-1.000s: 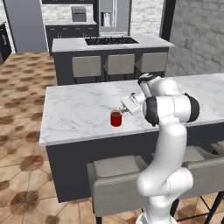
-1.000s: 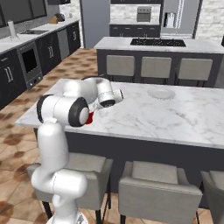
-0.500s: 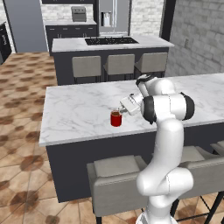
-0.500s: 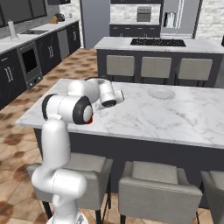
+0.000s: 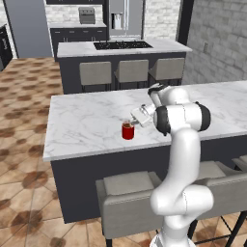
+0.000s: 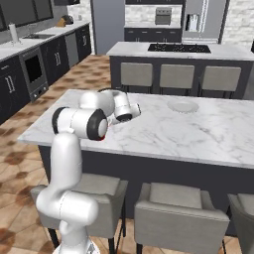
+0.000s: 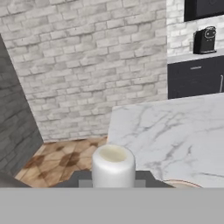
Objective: Pick up the marshmallow and place it in the cup of hot chocolate on the dining counter.
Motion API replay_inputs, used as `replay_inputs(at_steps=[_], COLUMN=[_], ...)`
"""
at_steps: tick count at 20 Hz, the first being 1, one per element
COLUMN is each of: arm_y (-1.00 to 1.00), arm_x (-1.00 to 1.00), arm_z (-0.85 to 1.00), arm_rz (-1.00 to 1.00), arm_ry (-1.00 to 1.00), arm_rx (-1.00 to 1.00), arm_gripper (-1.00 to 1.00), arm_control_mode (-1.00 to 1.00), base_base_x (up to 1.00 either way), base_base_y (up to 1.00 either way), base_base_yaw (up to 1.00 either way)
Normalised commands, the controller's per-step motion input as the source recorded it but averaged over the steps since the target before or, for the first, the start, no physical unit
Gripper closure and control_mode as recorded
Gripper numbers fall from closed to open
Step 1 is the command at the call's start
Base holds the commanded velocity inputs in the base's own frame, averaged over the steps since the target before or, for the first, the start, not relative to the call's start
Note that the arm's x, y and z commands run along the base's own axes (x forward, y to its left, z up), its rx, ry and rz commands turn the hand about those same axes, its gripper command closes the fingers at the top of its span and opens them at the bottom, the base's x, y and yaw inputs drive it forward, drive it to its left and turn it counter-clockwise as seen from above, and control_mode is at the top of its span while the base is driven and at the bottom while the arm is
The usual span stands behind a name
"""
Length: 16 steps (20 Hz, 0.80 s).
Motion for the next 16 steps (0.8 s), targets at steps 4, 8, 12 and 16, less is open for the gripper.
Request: replay_inputs(at_steps=[4,8,12,16], arm_y=[0.1,0.05,0.0,0.0], arm_x=[0.24,0.21,0.11,0.15], arm_z=[-0.11,-0.16,-0.18,-0.13], arm_rz=[0.0,0.0,0.0,0.0], arm_ry=[0.03,0.02,0.01,0.0], arm_rx=[0.0,0.0,0.0,0.0], arm_gripper=[1.0,1.0,1.0,1.0], arm_control_mode=[-1.0,-1.0,-1.0,-1.0], base_base_x=[0.0,0.0,0.0,0.0], base_base_y=[0.0,0.0,0.0,0.0], base_base_yaw=[0.0,0.0,0.0,0.0])
